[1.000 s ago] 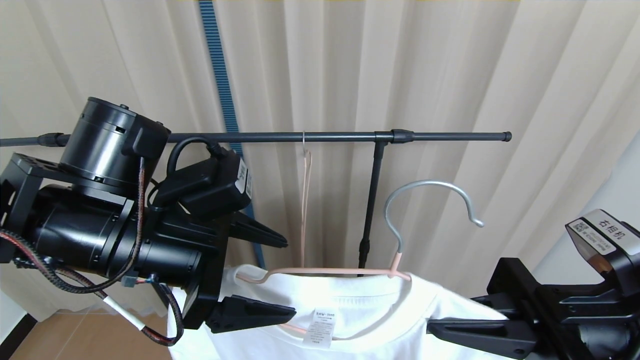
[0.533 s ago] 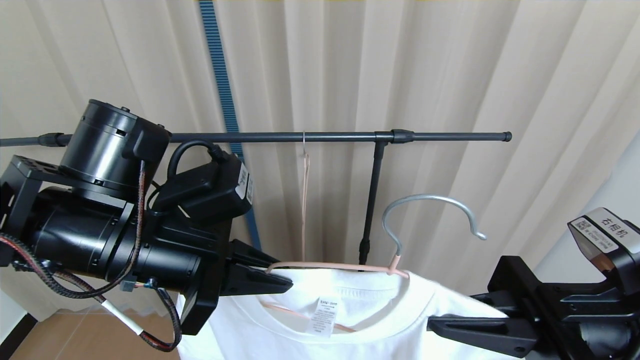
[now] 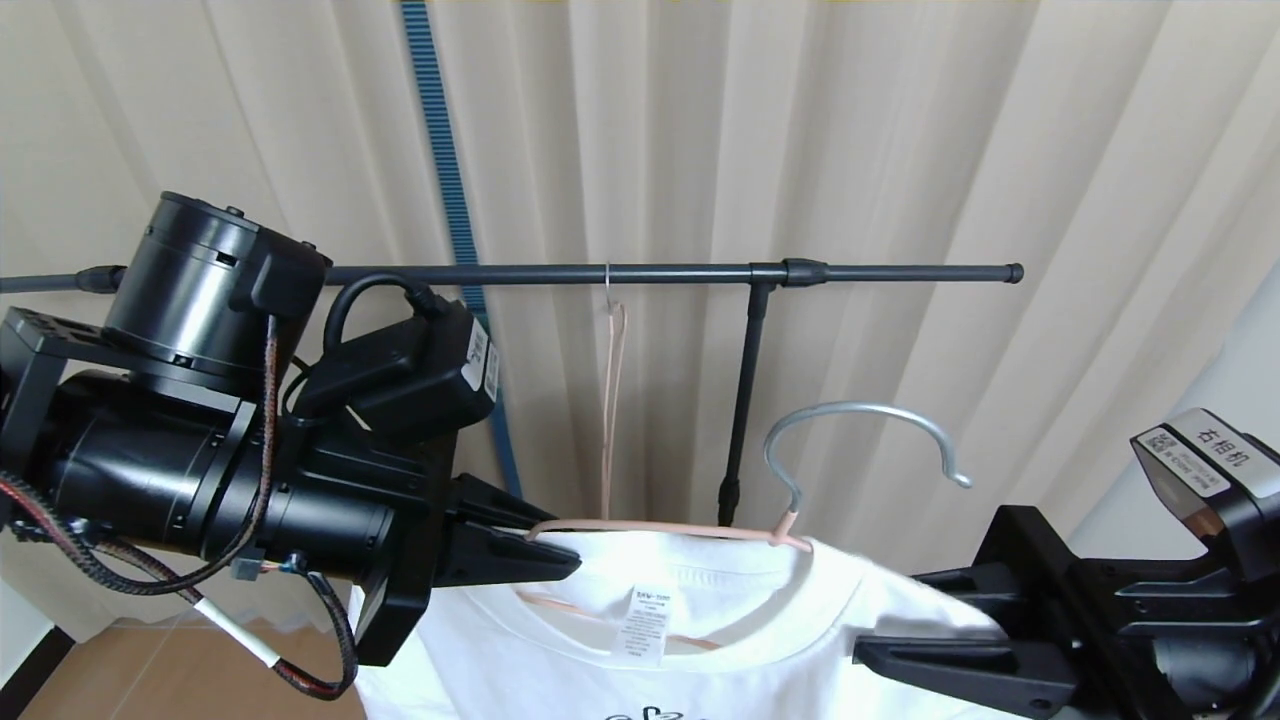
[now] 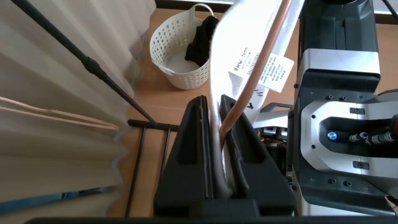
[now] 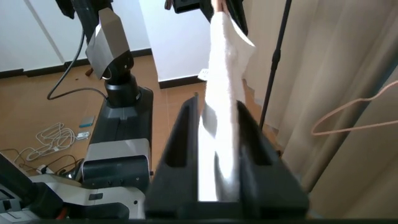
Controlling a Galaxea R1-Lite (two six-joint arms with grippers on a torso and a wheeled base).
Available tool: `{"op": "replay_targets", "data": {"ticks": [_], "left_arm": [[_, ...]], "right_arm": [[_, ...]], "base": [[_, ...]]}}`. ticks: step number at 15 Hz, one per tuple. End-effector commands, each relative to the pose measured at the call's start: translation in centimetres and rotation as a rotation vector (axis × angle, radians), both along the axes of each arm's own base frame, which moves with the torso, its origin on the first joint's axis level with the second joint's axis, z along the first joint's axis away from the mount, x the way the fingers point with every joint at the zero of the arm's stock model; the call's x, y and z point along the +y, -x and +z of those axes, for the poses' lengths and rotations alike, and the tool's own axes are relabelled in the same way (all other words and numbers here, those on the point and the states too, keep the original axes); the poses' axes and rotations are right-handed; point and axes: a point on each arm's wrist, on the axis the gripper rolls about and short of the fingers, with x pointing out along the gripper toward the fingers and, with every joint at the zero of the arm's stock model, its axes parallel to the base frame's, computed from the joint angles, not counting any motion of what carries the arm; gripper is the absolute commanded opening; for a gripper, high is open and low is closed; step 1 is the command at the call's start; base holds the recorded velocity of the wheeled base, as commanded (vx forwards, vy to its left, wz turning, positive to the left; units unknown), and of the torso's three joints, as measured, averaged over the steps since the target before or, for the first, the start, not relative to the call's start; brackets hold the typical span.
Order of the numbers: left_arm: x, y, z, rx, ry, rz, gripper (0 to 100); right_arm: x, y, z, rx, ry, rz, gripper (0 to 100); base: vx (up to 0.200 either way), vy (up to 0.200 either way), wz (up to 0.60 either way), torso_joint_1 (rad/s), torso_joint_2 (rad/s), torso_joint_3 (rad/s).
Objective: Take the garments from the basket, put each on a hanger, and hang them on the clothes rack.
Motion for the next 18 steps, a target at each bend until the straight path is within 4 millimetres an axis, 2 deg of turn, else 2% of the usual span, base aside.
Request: {"op": "replay_targets", "data": {"ticks": [1, 6, 13, 18], "left_arm": [[0.3, 0.0, 0.2, -0.007, 0.005, 0.010, 0], [1.8, 0.2, 0.6, -0.014, 0.020, 0.069, 0], [2.6, 1.2, 1.0, 0.006, 0.043, 0.104, 0], [3.7, 2.1, 1.0, -0.013, 0.066, 0.134, 0]], "right_arm": [[-0.1, -0.1, -0.1, 0.003, 0.004, -0.007, 100], [-1.4, -1.0, 0.0, -0.041, 0.005, -0.087, 100], [-3.3, -2.2, -0.1, -0.134, 0.033, -0.191, 100], [-3.6, -3.9, -1.7, -0.169, 0.096, -0.221, 100]], "base": [[0.000, 0.000, 0.00, 0.000, 0.00, 0.000], [0.000, 0.000, 0.00, 0.000, 0.00, 0.000], [0.000, 0.000, 0.00, 0.000, 0.00, 0.000], [0.000, 0.000, 0.00, 0.000, 0.00, 0.000]]}}
